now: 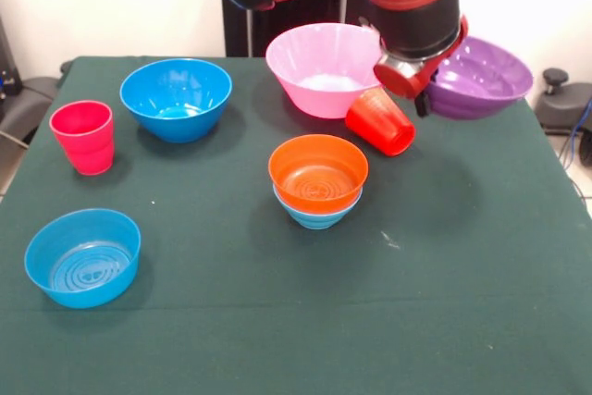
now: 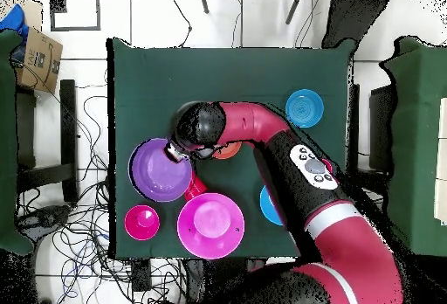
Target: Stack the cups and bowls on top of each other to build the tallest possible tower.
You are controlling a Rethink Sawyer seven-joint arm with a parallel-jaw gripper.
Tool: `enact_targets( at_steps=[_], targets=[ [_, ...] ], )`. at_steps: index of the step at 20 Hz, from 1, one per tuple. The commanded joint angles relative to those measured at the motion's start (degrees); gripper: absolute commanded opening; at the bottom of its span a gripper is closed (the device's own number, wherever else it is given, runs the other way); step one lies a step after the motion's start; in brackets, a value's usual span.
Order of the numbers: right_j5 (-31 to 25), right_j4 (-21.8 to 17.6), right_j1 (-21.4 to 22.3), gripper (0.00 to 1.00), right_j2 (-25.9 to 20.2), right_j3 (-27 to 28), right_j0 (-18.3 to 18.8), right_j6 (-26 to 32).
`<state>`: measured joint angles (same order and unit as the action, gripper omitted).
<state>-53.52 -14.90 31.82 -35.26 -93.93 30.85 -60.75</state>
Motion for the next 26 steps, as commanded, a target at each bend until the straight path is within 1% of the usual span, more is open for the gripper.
enact_targets(
  at_steps=[1, 4, 6, 12, 16, 20, 26],
  targets=[
    [-9.76, 2.5, 3.69, 0.0, -2.27, 2.66, 0.06, -0.08],
    [-11.7, 1.58, 3.69, 0.0, -2.0, 4.5, -0.04, 1.1],
    [-12.62, 0.51, 2.9, 0.0, -2.19, 6.18, 0.18, 2.97],
    [-15.99, -4.35, -2.4, 0.0, -2.26, 12.92, 0.58, 11.01],
    [-17.43, -6.65, -5.38, 0.0, -3.06, 15.26, 1.42, 15.51],
    [-17.56, -8.75, -7.98, 0.0, -3.98, 16.58, 2.54, 18.81],
    [-19.79, -11.06, -8.67, 0.0, -5.58, 16.29, 4.97, 21.77]
  ],
)
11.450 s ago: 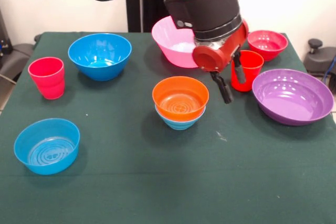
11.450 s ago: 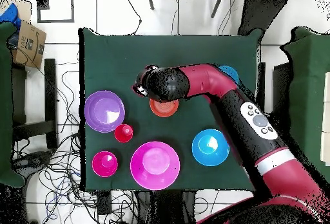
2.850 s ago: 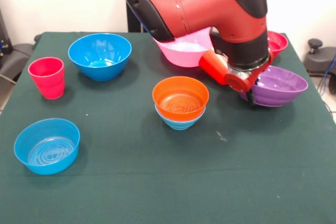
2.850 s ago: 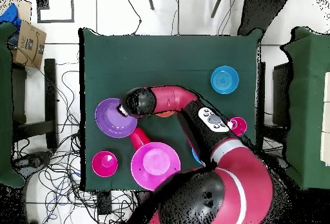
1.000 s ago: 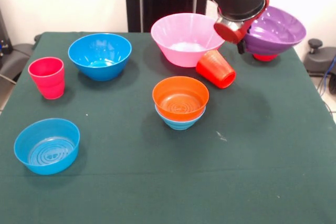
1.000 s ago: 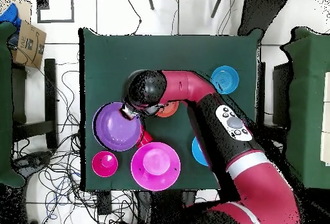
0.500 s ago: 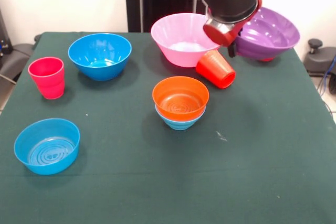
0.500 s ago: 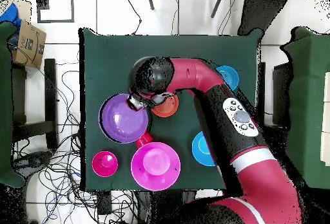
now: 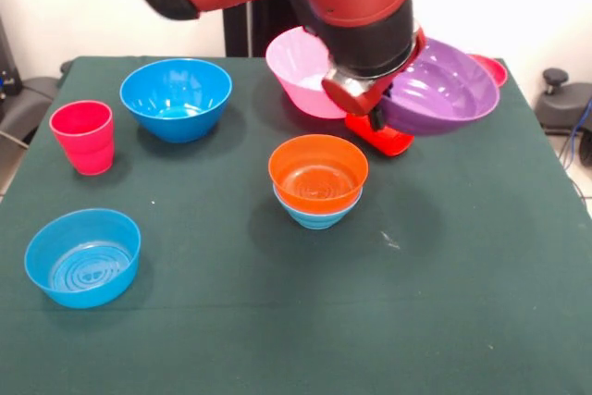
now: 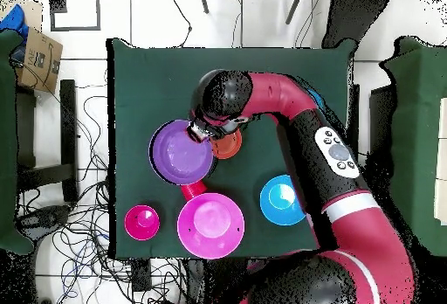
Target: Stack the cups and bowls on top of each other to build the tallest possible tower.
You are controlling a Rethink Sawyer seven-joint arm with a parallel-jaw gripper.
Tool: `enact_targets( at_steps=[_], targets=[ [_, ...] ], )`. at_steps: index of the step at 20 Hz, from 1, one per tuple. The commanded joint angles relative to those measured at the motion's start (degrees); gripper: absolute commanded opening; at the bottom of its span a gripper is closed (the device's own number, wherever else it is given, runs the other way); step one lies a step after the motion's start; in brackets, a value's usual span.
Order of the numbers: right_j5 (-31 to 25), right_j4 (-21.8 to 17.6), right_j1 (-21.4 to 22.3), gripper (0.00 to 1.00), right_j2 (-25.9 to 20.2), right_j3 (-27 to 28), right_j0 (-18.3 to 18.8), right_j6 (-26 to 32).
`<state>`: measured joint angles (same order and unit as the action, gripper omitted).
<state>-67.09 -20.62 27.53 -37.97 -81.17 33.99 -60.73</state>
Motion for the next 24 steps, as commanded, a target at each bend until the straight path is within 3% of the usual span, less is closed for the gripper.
enact_targets(
  at_steps=[1, 11, 24],
  targets=[
    [-6.36, -5.64, -4.38, 0.0, -3.18, 3.28, 2.27, 21.95],
    [-8.56, -7.84, -4.88, 0.0, -5.64, 2.99, 4.23, 22.36],
    [-9.56, -10.55, -10.44, 0.0, -8.47, 9.54, 4.95, 28.66]
  ],
)
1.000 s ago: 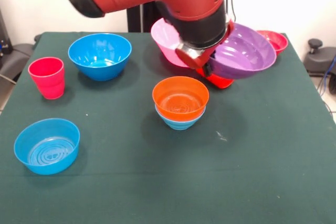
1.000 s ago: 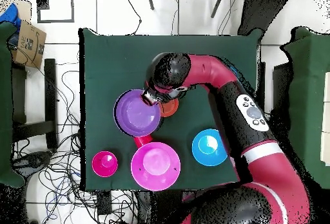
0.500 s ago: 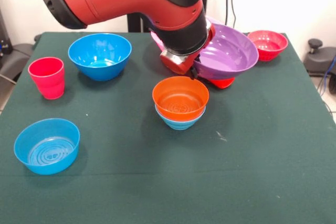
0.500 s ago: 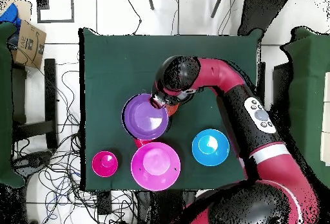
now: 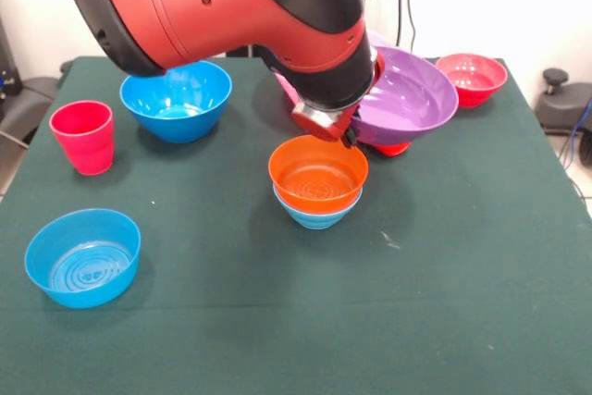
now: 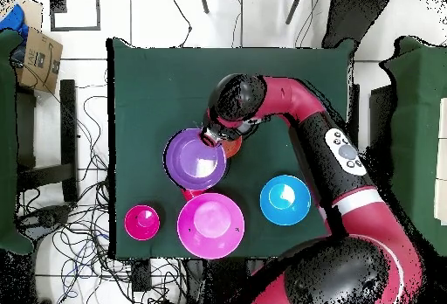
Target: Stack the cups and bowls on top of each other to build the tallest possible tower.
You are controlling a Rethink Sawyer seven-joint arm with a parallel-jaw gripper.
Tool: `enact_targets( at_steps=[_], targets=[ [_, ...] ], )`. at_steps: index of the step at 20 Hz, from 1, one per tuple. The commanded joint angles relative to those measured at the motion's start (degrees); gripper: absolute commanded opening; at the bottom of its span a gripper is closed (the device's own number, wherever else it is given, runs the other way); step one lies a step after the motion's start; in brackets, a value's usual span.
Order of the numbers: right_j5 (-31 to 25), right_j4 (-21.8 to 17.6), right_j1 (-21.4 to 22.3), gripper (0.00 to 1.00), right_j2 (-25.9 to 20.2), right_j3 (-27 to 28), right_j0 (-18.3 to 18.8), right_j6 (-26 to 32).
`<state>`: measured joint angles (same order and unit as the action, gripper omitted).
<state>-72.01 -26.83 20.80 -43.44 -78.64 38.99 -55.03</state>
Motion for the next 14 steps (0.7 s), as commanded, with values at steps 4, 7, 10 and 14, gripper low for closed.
enact_targets(
  at_steps=[4, 7, 10, 14],
  targets=[
    [-7.11, -4.64, -5.2, 0.0, -3.49, 10.97, -0.66, 26.07],
    [-9.09, -4.89, -5.44, 0.0, -3.46, 12.81, -1.08, 27.74],
    [-10.85, -5.2, -5.83, 0.0, -3.1, 14.41, -1.66, 28.79],
    [-13.19, -5.8, -6.41, 0.0, -2.27, 15.73, -1.93, 30.17]
  ],
)
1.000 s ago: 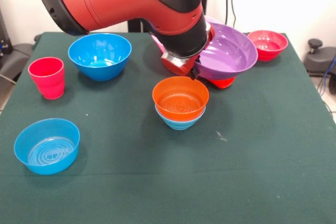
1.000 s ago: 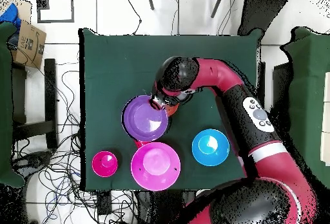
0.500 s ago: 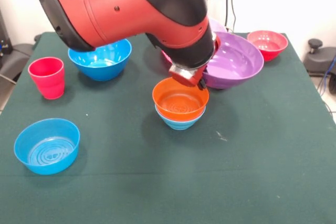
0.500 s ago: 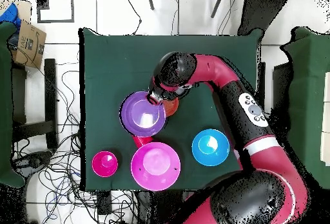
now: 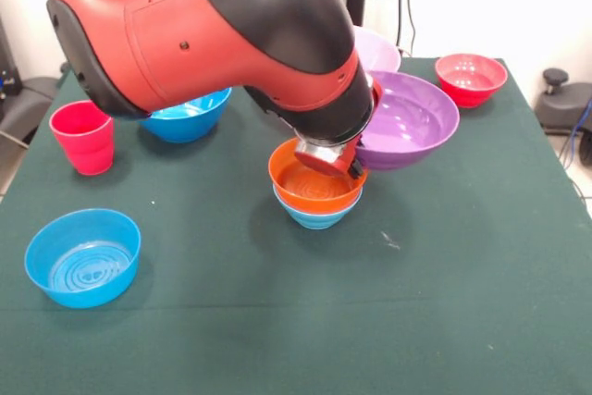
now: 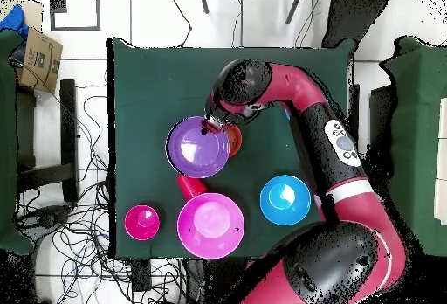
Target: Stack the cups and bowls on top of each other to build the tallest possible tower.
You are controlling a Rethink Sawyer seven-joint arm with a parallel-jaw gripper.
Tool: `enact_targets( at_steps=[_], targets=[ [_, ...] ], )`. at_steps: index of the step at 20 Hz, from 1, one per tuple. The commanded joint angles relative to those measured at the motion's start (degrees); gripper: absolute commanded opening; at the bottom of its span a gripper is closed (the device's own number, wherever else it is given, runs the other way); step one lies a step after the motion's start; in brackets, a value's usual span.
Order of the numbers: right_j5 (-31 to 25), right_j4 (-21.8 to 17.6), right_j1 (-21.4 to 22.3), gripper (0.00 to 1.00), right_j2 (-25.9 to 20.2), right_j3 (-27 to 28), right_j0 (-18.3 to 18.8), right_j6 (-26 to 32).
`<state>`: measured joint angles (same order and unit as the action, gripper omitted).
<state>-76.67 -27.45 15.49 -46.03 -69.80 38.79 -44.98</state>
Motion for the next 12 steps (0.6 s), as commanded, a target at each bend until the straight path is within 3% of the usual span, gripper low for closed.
enact_targets(
  at_steps=[1, 12],
  targets=[
    [-8.98, -5.51, -1.3, 0.0, 0.68, 7.15, -1.81, 20.26],
    [-7.09, -6.64, -4.03, 0.0, 1.21, 7.43, -1.71, 20.21]
  ],
)
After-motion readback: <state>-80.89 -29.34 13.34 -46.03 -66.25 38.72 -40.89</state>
